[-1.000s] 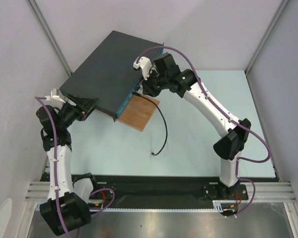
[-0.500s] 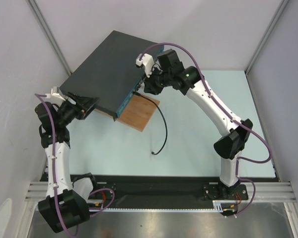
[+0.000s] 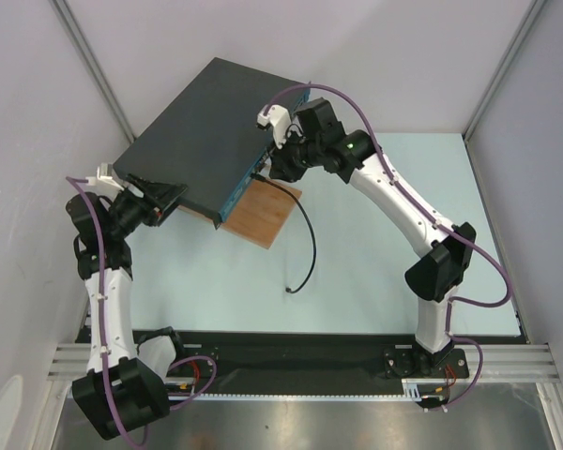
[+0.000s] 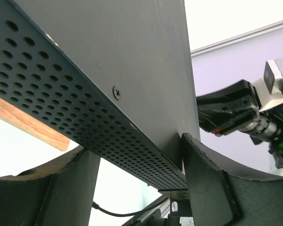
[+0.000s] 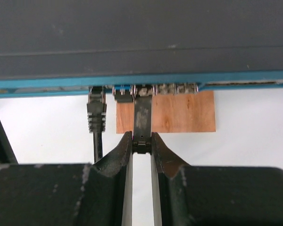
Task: Insert the plug into the switch port
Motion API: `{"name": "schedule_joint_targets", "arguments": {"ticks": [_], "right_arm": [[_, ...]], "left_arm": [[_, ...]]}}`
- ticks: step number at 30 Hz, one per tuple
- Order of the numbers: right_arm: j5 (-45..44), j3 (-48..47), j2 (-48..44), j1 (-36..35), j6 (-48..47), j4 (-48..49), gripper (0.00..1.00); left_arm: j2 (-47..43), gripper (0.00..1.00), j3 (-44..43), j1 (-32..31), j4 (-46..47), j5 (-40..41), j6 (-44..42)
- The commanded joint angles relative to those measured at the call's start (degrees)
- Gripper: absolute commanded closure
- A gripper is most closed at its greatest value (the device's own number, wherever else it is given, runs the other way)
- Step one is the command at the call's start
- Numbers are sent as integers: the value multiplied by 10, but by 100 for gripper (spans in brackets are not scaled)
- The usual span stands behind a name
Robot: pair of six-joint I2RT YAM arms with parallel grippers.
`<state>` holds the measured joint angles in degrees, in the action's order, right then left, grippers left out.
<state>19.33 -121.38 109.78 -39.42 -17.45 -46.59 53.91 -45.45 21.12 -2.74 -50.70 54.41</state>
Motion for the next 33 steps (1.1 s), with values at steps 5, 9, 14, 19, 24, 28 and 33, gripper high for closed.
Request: {"name": "schedule_joint_targets", "arguments": {"ticks": [5,9,14,19,24,28,33], "right_arm": [[68,16,-14,-16,15,76,100],[64,-2,-9,-16,14,72,100],[69,-25,4,-19,10,76,100],[69,-43,18,-26,15,91,100],[63,-54,32,-29,24,117,100],[53,-66,38,-36,24,127,100],[54,-74,35,-35,4,102,76]], "left_arm": [[20,97,-34,-14,94,41,-57],[19,97,-32,-15,96,43,-57],[19,97,-32,-14,97,42,-56],[20,97,-33,-15,99,44,-55],[21,97,-30,-15,101,43,-55],[21,96,-26,-15,103,43,-54],[19,96,-25,-15,103,42,-55]]}}
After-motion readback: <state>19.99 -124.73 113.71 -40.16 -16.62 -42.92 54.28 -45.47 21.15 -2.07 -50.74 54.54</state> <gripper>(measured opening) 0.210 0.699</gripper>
